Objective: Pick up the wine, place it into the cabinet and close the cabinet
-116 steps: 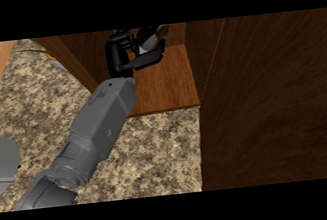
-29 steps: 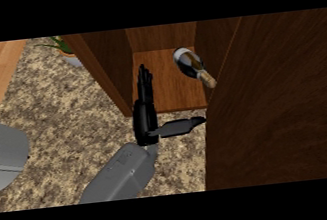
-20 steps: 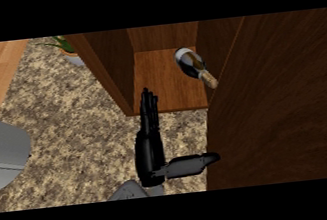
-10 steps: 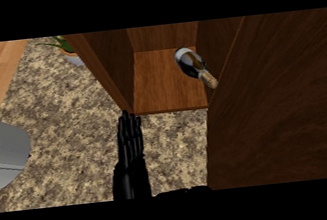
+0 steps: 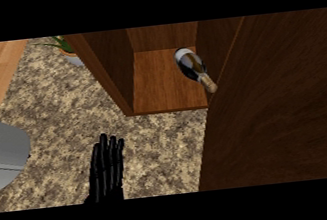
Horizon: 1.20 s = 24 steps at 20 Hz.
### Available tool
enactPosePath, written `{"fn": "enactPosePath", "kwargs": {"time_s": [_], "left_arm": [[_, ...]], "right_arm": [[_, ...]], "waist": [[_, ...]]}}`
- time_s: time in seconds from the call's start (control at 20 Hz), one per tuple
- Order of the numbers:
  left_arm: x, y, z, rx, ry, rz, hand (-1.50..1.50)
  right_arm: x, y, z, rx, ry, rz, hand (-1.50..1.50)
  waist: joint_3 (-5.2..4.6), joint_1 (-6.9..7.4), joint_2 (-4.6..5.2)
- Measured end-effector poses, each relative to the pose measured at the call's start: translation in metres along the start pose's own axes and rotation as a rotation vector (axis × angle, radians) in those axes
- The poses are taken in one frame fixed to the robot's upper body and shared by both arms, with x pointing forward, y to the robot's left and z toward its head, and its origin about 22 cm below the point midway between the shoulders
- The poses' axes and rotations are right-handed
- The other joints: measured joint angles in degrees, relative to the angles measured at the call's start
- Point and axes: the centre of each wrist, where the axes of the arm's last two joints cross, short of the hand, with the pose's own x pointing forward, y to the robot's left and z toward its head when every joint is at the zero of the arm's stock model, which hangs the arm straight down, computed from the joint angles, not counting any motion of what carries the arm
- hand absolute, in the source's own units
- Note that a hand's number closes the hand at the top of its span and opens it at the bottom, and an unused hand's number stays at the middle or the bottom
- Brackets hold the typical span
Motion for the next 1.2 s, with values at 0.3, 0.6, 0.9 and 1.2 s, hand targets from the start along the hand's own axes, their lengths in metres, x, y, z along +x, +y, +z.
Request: {"fn": "enactPosePath", "kwargs": {"time_s": [0.3, 0.6, 0.9, 1.2], "left_arm": [[0.020, 0.032, 0.011, -0.036, 0.001, 0.001, -1.50], [0.036, 0.059, 0.008, -0.025, -0.015, -0.014, -1.50], [0.047, 0.086, 0.001, 0.009, -0.041, -0.020, -1.50], [0.065, 0.113, 0.000, 0.034, -0.050, -0.021, -1.50]], "right_arm": [[-0.002, 0.006, -0.001, 0.074, 0.015, 0.000, 1.50], [-0.015, 0.019, 0.005, 0.139, 0.089, -0.085, 1.50], [-0.016, 0.043, 0.005, 0.261, 0.147, -0.171, 1.50], [-0.012, 0.071, 0.004, 0.438, 0.117, -0.202, 1.50]], "waist": [[-0.04, 0.13, 0.03], [-0.03, 0.04, -0.01], [-0.08, 0.11, -0.10], [-0.10, 0.31, -0.20]]}}
